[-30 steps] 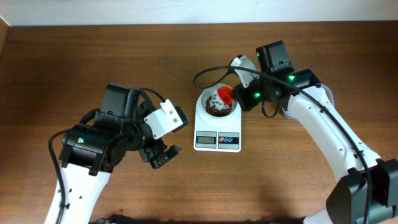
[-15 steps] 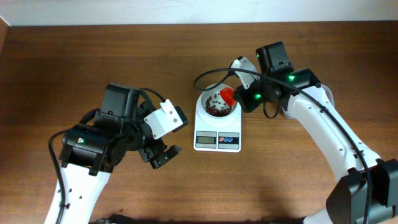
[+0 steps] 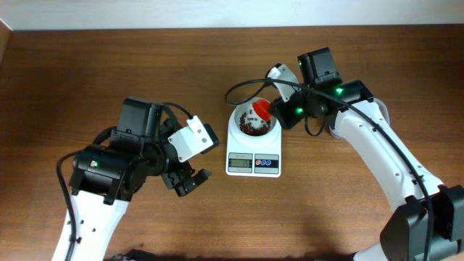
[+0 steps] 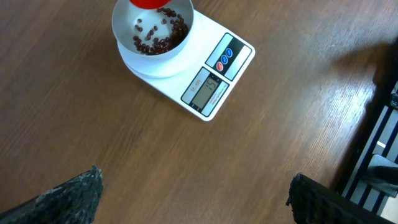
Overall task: Scoop and weigh 50g on scale
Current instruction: 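Tilt the red scoop to pour beans into the white bowl, then carry the red scoop right to the bean tub with the right gripper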
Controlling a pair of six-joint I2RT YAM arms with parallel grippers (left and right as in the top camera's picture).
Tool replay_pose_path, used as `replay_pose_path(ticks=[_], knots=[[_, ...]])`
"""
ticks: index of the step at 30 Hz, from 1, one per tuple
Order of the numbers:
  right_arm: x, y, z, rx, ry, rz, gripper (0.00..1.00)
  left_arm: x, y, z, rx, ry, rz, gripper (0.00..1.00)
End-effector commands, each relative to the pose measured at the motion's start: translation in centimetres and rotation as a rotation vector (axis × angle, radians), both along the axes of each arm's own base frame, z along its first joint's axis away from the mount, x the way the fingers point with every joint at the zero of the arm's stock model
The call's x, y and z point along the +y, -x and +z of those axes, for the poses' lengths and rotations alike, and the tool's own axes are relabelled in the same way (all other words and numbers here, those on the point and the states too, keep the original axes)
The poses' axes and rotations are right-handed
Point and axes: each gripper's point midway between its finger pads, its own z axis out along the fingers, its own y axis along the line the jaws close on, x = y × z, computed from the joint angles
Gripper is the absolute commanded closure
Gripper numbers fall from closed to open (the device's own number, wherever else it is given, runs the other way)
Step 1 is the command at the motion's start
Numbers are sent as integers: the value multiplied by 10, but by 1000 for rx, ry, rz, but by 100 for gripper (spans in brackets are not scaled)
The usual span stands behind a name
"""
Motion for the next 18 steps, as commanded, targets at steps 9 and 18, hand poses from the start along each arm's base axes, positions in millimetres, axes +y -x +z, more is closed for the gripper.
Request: replay_pose_path(ticks=[9, 18], knots=[[-104, -19, 64, -205, 207, -479, 96, 1, -2, 7, -20, 8, 10, 1], [-203, -7, 30, -43, 393, -796, 96, 1, -2, 7, -20, 8, 10, 1]])
